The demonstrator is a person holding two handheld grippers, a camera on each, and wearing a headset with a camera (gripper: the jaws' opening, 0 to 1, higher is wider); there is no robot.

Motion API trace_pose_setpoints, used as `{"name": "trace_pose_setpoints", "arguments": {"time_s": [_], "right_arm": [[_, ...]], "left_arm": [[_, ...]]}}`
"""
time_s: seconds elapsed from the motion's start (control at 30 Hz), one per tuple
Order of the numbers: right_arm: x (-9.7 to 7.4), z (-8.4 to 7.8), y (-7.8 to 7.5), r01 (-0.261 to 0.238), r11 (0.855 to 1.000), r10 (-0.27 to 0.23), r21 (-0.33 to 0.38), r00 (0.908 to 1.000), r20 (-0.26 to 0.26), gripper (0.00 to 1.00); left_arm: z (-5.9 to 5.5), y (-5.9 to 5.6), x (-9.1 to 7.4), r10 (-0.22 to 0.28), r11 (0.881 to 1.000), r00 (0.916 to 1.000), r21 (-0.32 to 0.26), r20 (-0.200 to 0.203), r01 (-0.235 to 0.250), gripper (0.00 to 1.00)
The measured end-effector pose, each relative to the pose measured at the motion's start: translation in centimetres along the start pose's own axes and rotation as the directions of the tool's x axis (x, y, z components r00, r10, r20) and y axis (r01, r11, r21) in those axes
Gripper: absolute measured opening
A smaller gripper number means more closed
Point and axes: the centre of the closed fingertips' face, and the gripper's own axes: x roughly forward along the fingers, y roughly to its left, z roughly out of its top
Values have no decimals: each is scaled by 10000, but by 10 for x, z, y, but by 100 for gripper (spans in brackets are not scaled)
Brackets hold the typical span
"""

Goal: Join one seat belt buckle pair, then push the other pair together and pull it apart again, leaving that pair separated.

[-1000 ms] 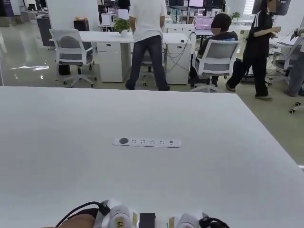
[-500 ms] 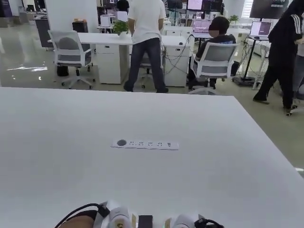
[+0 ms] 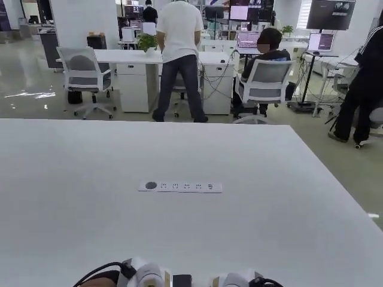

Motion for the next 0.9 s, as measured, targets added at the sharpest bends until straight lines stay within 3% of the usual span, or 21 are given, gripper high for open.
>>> {"name": "trace_pose_setpoints", "arguments": {"time_s": [0.13, 0.17, 0.2, 0.3, 0.33, 0.57, 0.7, 0.77, 0.8, 0.9], "right_arm": [[-19, -5, -7, -44, 9998, 32, 215, 9987, 516, 37], [-32, -6, -7, -29, 9997, 14, 262, 9983, 577, 36], [-36, -8, -10, 0, 9996, -17, 292, 9982, 599, 34], [-46, -19, -25, 298, 9988, -318, 391, 9981, 536, 34], [-51, -23, -31, 388, 9983, -410, 442, 9979, 508, 34], [-67, -50, -63, 916, 9944, -927, 528, 9955, 173, 33], [-72, -67, -76, 1050, 9926, -1047, 616, 9945, -87, 34], [-74, -77, -85, 1064, 9919, -1055, 688, 9943, -169, 35], [-75, -80, -88, 1078, 9917, -1066, 701, 9941, -203, 36], [-78, -86, -89, 1076, 9929, -1055, 513, 9936, -413, 36]], "left_arm": [[13, 7, -16, 79, 9999, 9996, 107, 264, -82, 43], [16, 10, -18, 91, 10000, 9991, 22, 406, -92, 43], [22, 12, -23, 144, 9999, 9982, -83, 582, -139, 43], [27, 24, -27, 318, 9995, 9973, -49, 665, -316, 43], [23, 34, -23, 382, 9993, 9973, -26, 632, -381, 43], [23, 63, -16, 537, 9986, 9971, 4, 536, -538, 44], [25, 67, -13, 487, 9988, 9977, -13, 479, -487, 45], [18, 73, -4, 372, 9992, 9986, 151, 383, -378, 44], [18, 71, -4, 387, 9989, 9990, 241, 230, -392, 45], [19, 77, 0, 362, 9993, 9990, 51, 269, -363, 45]]}}
